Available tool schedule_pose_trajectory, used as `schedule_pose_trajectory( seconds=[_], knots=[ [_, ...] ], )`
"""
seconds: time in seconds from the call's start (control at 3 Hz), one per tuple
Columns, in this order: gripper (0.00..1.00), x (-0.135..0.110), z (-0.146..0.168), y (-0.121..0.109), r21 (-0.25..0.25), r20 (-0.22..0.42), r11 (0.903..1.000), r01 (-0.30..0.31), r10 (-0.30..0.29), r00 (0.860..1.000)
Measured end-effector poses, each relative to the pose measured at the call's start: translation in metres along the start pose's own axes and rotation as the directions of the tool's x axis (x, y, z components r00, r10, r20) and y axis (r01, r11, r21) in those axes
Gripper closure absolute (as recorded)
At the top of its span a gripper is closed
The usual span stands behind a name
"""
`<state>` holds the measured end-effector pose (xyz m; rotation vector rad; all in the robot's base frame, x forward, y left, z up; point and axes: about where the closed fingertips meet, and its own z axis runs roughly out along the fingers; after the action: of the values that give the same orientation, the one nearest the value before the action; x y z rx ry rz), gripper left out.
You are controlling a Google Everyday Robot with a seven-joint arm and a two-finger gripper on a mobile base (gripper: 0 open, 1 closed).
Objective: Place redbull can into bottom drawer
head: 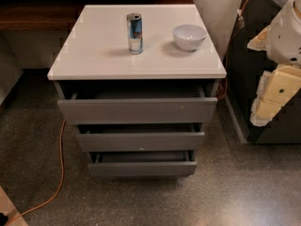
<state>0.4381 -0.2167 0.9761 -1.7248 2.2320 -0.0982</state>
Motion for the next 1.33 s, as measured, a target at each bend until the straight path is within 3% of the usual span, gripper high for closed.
schedule_pose_trajectory(
  seconds=[0.67,1.0,1.33],
  knots=[
    [0.00,-0.007,-0.007,0.006,-0.014,0.007,0.9999,-0.009,0.009,1.000],
    [0.00,-0.032,-0.016,0.034,-0.039,0.036,0.9991,-0.015,0.017,0.999],
    [0.00,-0.068,-0.005,0.095,-0.070,0.099,0.9970,0.033,-0.026,0.995]
  ],
)
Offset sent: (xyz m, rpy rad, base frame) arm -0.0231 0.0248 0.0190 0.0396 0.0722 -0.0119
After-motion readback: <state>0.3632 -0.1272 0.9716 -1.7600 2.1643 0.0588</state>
